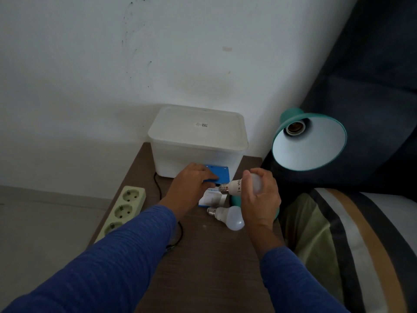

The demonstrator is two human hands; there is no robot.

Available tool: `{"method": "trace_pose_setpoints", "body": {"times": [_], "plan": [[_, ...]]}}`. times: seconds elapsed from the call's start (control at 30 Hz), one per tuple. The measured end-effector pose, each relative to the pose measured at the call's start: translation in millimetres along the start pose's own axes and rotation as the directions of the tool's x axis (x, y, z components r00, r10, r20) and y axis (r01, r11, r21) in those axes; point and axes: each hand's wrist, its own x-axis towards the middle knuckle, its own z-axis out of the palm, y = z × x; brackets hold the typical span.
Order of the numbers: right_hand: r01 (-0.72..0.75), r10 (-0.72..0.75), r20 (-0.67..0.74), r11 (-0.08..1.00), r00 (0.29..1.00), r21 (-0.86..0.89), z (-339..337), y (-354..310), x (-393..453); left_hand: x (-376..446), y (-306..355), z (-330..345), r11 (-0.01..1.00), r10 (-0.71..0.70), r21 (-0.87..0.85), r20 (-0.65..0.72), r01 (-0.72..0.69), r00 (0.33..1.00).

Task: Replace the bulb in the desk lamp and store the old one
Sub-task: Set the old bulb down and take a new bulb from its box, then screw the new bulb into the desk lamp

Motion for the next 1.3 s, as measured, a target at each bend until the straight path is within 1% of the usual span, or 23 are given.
{"method": "trace_pose_setpoints", "body": {"times": [0.2, 0.33, 0.4, 0.47, 0.57, 0.67, 0.73, 0.8, 0.87, 1.0, 1.1, 1.3], "plan": [[-0.003, 0.003, -0.002, 1.000, 1.000, 0.005, 3, -1, -1, -6, -7, -3, 0.992, 0.118, 0.034, 0.071, -0.120, 0.990], [-0.021, 0.021, -0.013, 1.000, 1.000, 0.006, 0, -10, -6, 0, -4, -13, 0.994, 0.058, 0.072, 0.224, -0.076, 0.973], [-0.006, 0.006, -0.031, 1.000, 1.000, 0.003, -5, -17, -10, 1, -2, -19, 0.994, 0.018, 0.104, 0.256, -0.046, 0.966], [-0.004, 0.005, -0.053, 1.000, 0.999, 0.019, -13, -26, -16, 2, 1, -30, 0.997, -0.021, 0.075, 0.204, 0.005, 0.979], [0.034, -0.027, -0.097, 0.997, 0.995, 0.076, -33, -40, -24, 8, 21, -58, 0.999, -0.035, -0.038, 0.056, 0.038, 0.998], [0.106, -0.080, -0.167, 0.983, 0.983, 0.149, -58, -51, -26, 25, 58, -86, 0.995, 0.035, -0.094, -0.048, -0.039, 0.998], [0.104, -0.067, -0.227, 0.982, 0.972, 0.155, -73, -58, -22, 36, 86, -98, 0.984, 0.075, -0.157, -0.080, -0.087, 0.994], [0.058, -0.016, -0.285, 0.988, 0.958, 0.140, -83, -64, -15, 45, 112, -104, 0.970, 0.115, -0.208, -0.076, -0.128, 0.991], [0.002, 0.039, -0.312, 0.992, 0.949, 0.129, -88, -67, -7, 52, 134, -104, 0.958, 0.170, -0.229, -0.034, -0.174, 0.985], [-0.064, 0.085, -0.268, 0.994, 0.960, 0.087, -87, -66, 7, 64, 160, -98, 0.945, 0.248, -0.236, 0.060, -0.228, 0.967], [-0.123, 0.148, -0.229, 0.985, 0.962, 0.121, -82, -66, 17, 70, 166, -93, 0.943, 0.263, -0.239, 0.112, -0.231, 0.958], [-0.169, 0.197, -0.192, 0.974, 0.962, 0.151, -72, -67, 35, 77, 164, -96, 0.956, 0.266, -0.157, 0.100, -0.249, 0.959]]}}
